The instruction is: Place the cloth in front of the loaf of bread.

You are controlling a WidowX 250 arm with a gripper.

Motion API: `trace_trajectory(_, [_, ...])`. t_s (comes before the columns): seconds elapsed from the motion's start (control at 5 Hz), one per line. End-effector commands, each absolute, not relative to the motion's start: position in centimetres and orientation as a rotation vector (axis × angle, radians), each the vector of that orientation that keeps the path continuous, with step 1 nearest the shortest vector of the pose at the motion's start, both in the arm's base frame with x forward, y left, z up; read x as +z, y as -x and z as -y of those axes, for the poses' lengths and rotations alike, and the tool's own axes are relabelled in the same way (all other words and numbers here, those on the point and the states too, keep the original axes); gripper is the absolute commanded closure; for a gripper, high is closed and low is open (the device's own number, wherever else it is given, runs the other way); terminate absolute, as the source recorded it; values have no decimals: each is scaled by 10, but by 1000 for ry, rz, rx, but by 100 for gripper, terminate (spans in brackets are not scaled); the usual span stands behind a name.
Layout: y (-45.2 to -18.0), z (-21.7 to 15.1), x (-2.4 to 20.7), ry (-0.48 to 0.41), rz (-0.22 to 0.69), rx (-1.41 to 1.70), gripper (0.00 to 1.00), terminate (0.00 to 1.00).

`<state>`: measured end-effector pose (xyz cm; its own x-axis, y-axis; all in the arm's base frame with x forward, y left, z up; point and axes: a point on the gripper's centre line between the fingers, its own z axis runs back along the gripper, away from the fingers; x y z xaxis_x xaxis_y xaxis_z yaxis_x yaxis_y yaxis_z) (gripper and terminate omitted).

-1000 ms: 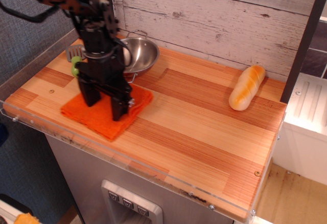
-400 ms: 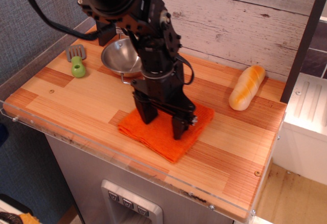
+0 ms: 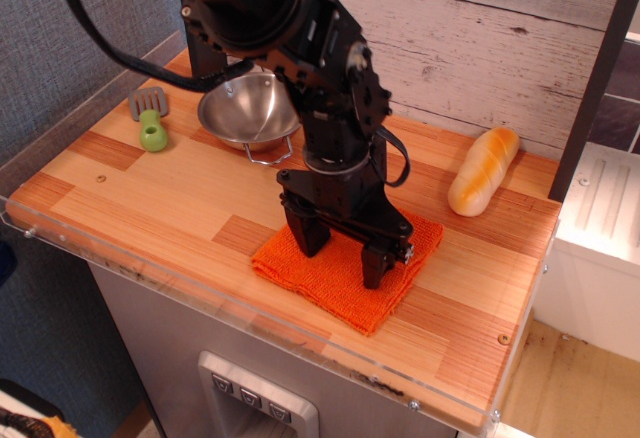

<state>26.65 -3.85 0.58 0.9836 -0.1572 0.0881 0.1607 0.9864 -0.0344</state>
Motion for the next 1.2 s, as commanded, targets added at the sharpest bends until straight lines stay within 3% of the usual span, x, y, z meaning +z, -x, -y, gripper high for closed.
trace_trajectory(0.0, [-276, 12, 29, -49, 187, -306, 0, 0])
trace_trajectory(0.2, [-281, 12, 33, -67, 231, -413, 0, 0])
trace_trajectory(0.6, [-291, 12, 43, 0, 204, -524, 0, 0])
trace_trajectory(1.0, [-286, 3, 71, 54, 203, -435, 0, 0])
